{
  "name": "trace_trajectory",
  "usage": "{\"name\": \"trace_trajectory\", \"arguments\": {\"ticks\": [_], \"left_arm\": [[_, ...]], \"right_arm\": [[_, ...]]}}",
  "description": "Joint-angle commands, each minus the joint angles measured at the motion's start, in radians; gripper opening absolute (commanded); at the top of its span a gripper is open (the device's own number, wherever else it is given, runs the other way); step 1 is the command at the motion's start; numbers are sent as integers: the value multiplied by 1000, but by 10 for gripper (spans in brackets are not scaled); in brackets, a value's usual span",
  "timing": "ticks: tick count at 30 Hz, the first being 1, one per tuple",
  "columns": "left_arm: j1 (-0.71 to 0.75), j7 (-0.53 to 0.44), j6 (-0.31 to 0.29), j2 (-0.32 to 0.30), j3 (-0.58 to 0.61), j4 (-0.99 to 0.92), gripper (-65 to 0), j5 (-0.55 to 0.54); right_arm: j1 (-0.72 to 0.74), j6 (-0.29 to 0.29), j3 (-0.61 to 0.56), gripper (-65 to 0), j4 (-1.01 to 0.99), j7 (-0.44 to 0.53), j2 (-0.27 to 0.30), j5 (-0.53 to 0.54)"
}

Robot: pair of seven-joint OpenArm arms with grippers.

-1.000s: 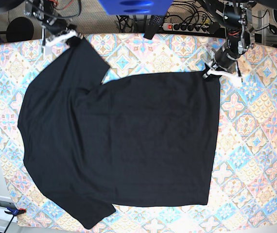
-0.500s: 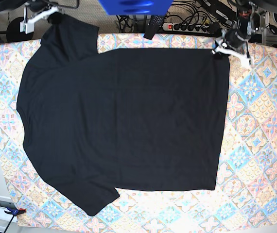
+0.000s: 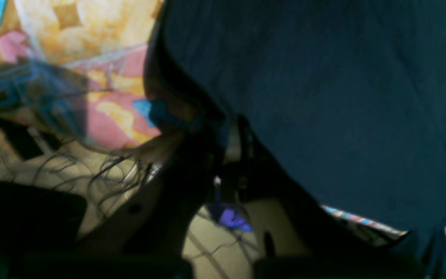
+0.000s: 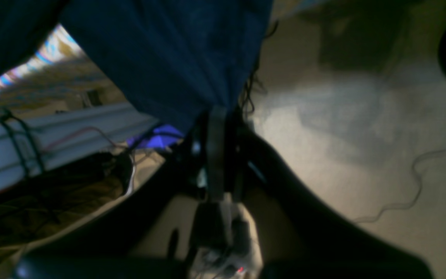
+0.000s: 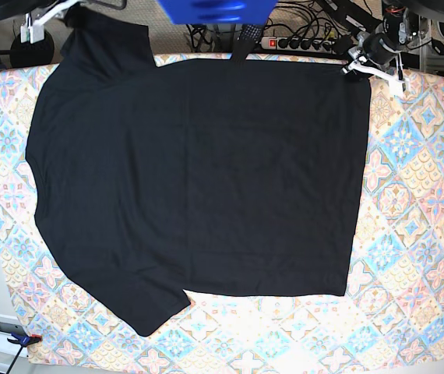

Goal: Fold the T-shirt properly
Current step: 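Pull both held shoulder corners away from the hem to straighten the shirt, then lift the shirt edge with both grippers and lay it back down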

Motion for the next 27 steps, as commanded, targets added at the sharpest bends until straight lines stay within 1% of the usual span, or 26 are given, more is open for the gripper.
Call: {"name": "trace_trajectory", "arguments": {"ticks": [1, 3, 7, 14, 18, 20, 24, 27], "left_arm": [[12, -6, 8, -9, -12, 44, -650, 14], [9, -6, 8, -7, -12, 106, -650, 14], [-37, -5, 8, -7, -14, 197, -650, 13], [-133, -5, 10, -7, -14, 231, -650, 11], [-216, -3, 10, -5, -12, 221, -650, 17], [-262, -3, 10, -5, -12, 194, -650, 13], [-364, 0, 10, -5, -11, 119, -650, 14], [-422, 0, 10, 11, -11, 54, -650, 17]], "right_arm": [[-10, 13, 10, -650, 42, 18, 8, 20], [-9, 13, 10, -650, 90, 18, 8, 20], [62, 13, 10, -650, 162, 18, 8, 17], [208, 13, 10, -650, 163, 16, 8, 15], [309, 13, 8, -650, 157, 14, 10, 15], [355, 13, 8, -650, 157, -18, 10, 14], [473, 13, 10, -650, 156, -121, 10, 6], [545, 13, 10, -650, 156, -157, 10, -60]]}}
